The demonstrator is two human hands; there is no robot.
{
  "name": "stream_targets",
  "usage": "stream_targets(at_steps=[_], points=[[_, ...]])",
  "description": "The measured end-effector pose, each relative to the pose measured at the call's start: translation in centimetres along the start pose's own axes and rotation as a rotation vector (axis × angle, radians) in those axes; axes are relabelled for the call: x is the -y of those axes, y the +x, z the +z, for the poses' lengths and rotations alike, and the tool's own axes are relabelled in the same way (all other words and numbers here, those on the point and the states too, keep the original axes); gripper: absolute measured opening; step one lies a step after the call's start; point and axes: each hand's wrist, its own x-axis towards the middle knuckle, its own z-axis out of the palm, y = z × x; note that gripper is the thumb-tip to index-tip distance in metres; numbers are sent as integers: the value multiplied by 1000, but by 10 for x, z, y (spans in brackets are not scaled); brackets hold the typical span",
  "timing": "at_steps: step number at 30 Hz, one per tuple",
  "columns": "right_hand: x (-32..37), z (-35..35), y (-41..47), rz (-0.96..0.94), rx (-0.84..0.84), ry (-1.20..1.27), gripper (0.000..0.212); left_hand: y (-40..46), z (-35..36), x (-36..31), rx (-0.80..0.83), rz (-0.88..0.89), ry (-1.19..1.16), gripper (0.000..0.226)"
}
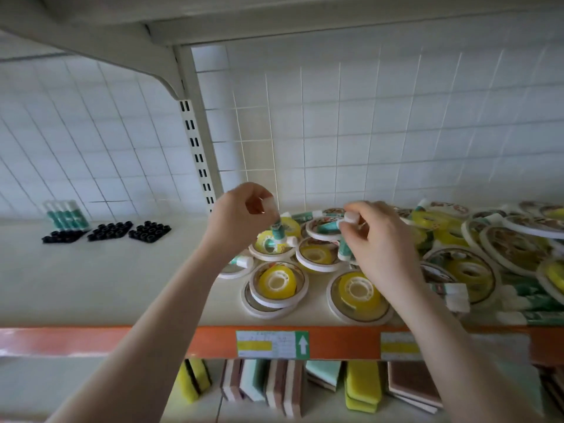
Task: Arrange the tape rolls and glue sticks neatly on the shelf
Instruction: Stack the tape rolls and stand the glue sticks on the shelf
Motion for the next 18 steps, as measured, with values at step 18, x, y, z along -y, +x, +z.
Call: stream_targets(at_steps=[18], points=[[219, 178, 7, -107, 180, 197, 21, -35, -239, 193, -244, -126, 64, 30]])
